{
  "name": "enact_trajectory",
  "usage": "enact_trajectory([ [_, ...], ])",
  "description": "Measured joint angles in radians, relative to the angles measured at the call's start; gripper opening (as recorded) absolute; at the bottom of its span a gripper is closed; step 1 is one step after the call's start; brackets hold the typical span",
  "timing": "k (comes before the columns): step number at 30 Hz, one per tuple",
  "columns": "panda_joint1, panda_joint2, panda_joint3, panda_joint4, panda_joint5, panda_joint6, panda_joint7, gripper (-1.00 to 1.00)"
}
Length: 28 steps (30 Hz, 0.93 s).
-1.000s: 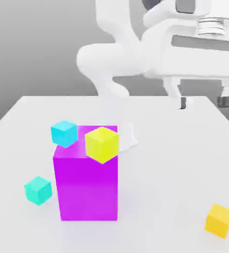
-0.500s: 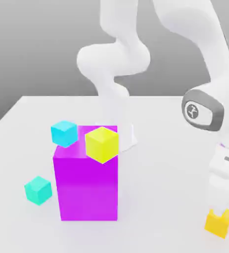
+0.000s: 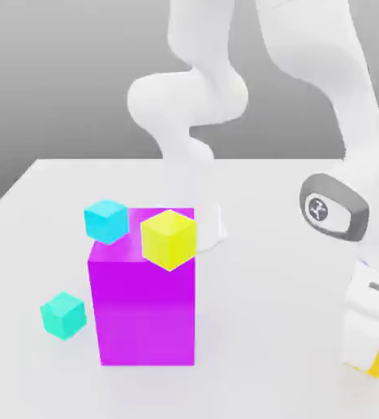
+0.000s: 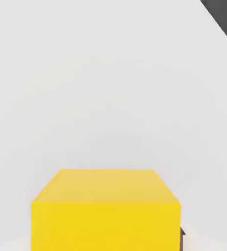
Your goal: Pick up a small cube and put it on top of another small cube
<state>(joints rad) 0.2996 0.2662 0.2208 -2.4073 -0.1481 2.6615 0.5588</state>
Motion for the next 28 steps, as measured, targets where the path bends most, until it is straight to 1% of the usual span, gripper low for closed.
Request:
enact_trajectory([
  [4, -0.053, -0.147, -0.052, -0.020, 0.043, -0.123, 0.071, -1.00],
  [8, -0.158, -0.292, -0.089, -0.039, 0.073, -0.247, 0.157, -1.00],
  [20, -0.342, -0.726, -0.207, -0.097, 0.146, -0.618, 0.434, -1.00],
  [21, -0.356, -0.750, -0.214, -0.107, 0.150, -0.631, 0.452, -1.00],
  [22, -0.363, -0.754, -0.217, -0.125, 0.153, -0.616, 0.461, -1.00],
  [25, -0.373, -0.722, -0.216, -0.198, 0.157, -0.511, 0.467, -1.00],
  [26, -0.374, -0.713, -0.216, -0.214, 0.158, -0.487, 0.466, 1.00],
  [28, -0.374, -0.713, -0.216, -0.214, 0.158, -0.487, 0.466, 1.00],
])
